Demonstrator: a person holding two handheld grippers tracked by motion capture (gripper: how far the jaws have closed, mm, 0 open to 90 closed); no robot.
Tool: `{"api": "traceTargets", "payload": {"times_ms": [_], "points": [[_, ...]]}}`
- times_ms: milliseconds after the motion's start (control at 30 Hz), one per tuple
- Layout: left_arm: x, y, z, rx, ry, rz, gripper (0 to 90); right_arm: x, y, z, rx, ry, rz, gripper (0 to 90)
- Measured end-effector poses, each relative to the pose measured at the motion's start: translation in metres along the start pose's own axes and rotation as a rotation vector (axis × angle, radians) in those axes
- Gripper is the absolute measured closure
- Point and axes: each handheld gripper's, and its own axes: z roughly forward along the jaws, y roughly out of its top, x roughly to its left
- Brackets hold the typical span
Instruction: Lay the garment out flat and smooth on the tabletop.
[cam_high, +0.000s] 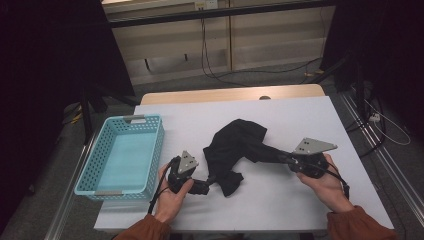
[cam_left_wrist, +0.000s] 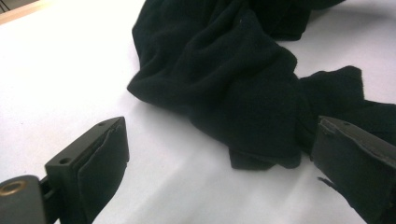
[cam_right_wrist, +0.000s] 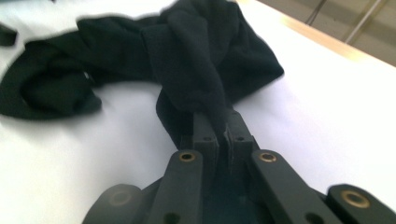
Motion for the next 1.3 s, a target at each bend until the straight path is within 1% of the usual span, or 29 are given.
{"api": "traceTargets", "payload": {"times_ms": [133,267,300,333,367,433,467,500,533,600,633,700,733,800,867,900,967,1000,1067,1133,1167,1200,1233,1300], "points": [[0.000,0.000,0.000,0.004,-0.002,0.003,4.6,-0.005,-0.010,-0.011,0.011,-0.033,0.012,86.6],[0.000,0.000,0.001,0.001,-0.001,0.008,4.6,-0.014,-0.025,-0.021,0.030,-0.074,0.026,86.6],[0.000,0.000,0.001,0.003,0.002,0.010,4.6,-0.015,-0.026,-0.021,0.034,-0.076,0.031,86.6],[0.000,0.000,0.001,0.005,0.002,0.009,4.6,-0.016,-0.028,-0.022,0.033,-0.071,0.043,86.5],[0.000,0.001,0.000,0.005,0.005,0.006,4.6,-0.015,-0.029,-0.022,0.032,-0.063,0.045,86.3],[0.001,0.001,-0.001,-0.004,0.015,0.003,4.6,-0.012,-0.029,-0.020,0.030,-0.051,0.038,85.0],[0.002,0.001,-0.001,-0.006,0.014,-0.001,4.6,-0.011,-0.027,-0.019,0.031,-0.040,0.031,83.9],[0.003,0.001,-0.002,-0.003,0.018,0.000,4.6,-0.009,-0.026,-0.018,0.028,-0.032,0.019,81.9],[0.003,0.001,-0.002,-0.005,0.019,-0.002,4.5,-0.007,-0.025,-0.017,0.022,-0.030,0.026,77.2],[0.003,0.001,-0.002,-0.003,0.020,0.000,4.5,-0.006,-0.024,-0.015,0.021,-0.012,0.028,72.7],[0.003,0.001,-0.002,-0.004,0.023,0.000,4.5,-0.006,-0.024,-0.014,0.019,-0.015,0.024,67.9],[0.003,0.001,-0.002,-0.007,0.020,-0.001,4.5,-0.005,-0.022,-0.013,0.016,-0.007,0.034,61.1],[0.003,0.001,-0.002,-0.007,0.022,-0.003,4.4,-0.004,-0.021,-0.014,0.014,-0.009,0.030,56.3],[0.004,0.001,-0.003,-0.006,0.028,-0.005,4.4,-0.002,-0.018,-0.014,0.005,-0.007,0.023,51.4],[0.004,0.001,-0.003,-0.009,0.032,-0.009,4.4,0.000,-0.014,-0.015,-0.008,-0.009,0.044,41.3],[0.005,0.001,-0.003,-0.010,0.033,-0.008,4.4,0.001,-0.013,-0.014,-0.014,-0.007,0.052,40.6],[0.005,0.001,-0.004,-0.016,0.037,-0.013,4.4,0.004,-0.008,-0.013,-0.026,-0.009,0.061,34.7],[0.006,0.001,-0.005,-0.015,0.034,-0.010,4.4,0.005,-0.006,-0.012,-0.031,-0.003,0.063,32.7],[0.006,0.001,-0.006,-0.022,0.036,-0.018,4.4,0.011,0.000,-0.010,-0.042,0.012,0.058,29.6],[0.007,0.000,-0.007,-0.022,0.037,-0.023,4.4,0.016,0.005,-0.007,-0.044,0.031,0.051,29.1],[0.007,0.000,-0.007,-0.024,0.037,-0.024,4.4,0.019,0.007,-0.004,-0.042,0.047,0.052,29.9],[0.008,0.000,-0.007,-0.022,0.035,-0.023,4.4,0.022,0.010,-0.001,-0.035,0.067,0.054,35.9],[0.008,0.000,-0.007,-0.021,0.035,-0.020,4.4,0.025,0.013,0.002,-0.030,0.096,0.059,38.7],[0.007,0.000,-0.007,-0.024,0.039,-0.022,4.4,0.033,0.018,0.011,-0.026,0.136,0.050,37.5]]}}
